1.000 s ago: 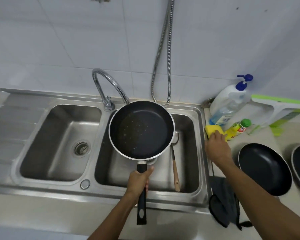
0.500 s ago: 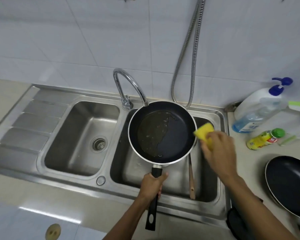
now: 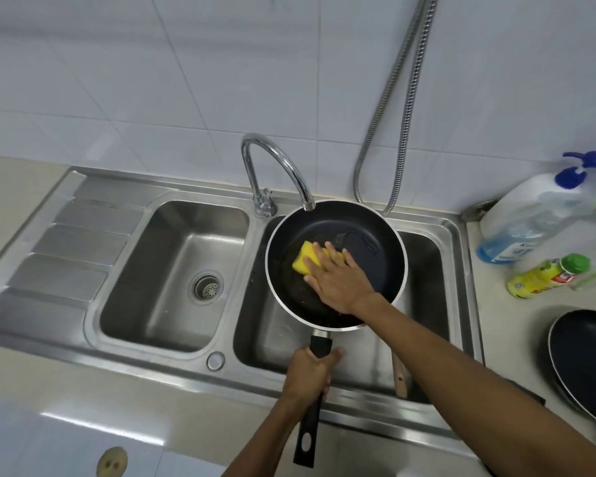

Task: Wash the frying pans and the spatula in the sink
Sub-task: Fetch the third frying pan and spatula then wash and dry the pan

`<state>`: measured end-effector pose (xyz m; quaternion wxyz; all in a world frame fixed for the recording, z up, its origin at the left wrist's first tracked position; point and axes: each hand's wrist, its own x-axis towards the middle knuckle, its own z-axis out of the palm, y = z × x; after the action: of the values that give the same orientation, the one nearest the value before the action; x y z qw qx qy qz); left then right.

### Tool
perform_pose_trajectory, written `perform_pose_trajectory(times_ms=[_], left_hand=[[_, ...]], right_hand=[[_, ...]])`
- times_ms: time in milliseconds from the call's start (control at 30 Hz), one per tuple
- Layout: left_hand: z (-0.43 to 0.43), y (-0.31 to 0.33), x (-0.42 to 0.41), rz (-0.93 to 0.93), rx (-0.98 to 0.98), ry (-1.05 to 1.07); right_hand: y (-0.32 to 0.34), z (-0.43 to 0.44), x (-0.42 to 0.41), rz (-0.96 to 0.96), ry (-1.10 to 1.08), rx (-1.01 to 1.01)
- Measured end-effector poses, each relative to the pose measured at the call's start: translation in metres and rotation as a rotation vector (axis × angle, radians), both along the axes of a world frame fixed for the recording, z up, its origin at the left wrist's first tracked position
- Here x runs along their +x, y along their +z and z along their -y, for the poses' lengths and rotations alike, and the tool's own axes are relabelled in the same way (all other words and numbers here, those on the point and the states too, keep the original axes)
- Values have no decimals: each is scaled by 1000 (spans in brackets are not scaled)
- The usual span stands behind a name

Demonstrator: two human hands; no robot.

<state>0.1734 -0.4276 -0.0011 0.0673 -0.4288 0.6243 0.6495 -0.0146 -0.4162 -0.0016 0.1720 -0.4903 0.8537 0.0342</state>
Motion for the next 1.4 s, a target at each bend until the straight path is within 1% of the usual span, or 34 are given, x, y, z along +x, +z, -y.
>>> perform_pose_trajectory(times_ms=[67,167,267,333,433,533,600,700,767,833,933,1033,1067,1133,1233,1333,1400], left_hand=[[5,0,1,6,16,10],[12,-3,1,25,22,21],[16,-7,2,40,48,21],[16,-9,1,59,62,14],[10,-10,0,70,60,-3],[5,-4,0,66,83,-21],[5,1,-2,54,86,-30],[10,4,-6,44,74,-39],[13,4,-9,47,71,-37],[14,2,-10,52,61,-35],[14,1,-12,47,49,-54],[10,2,-13,38,14,-73],[10,3,-12,36,5,-77],[9,5,-11,37,9,-85],[9,8,-8,45,51,-62],[14,11,-7,42,70,-62],[19,13,-9,24,73,-74]], right_hand=[[4,3,-22,18,-95,12],[-2,-23,-39,20,-187,75],[-10,-59,-14,-19,-142,54],[-9,-67,16,1,-94,42],[-1,-34,38,148,-42,71],[5,10,11,152,-94,40],[5,22,-20,135,-144,46],[6,9,-56,84,-224,77],[3,-14,-62,68,-252,92],[0,-43,-49,58,-252,90],[2,-68,2,77,-209,72],[10,-44,26,166,-138,99],[12,-30,25,173,-132,75],[11,-2,12,173,-145,25],[13,16,-28,146,-203,26],[18,-2,-58,90,-249,53],[21,-29,-60,68,-262,66]])
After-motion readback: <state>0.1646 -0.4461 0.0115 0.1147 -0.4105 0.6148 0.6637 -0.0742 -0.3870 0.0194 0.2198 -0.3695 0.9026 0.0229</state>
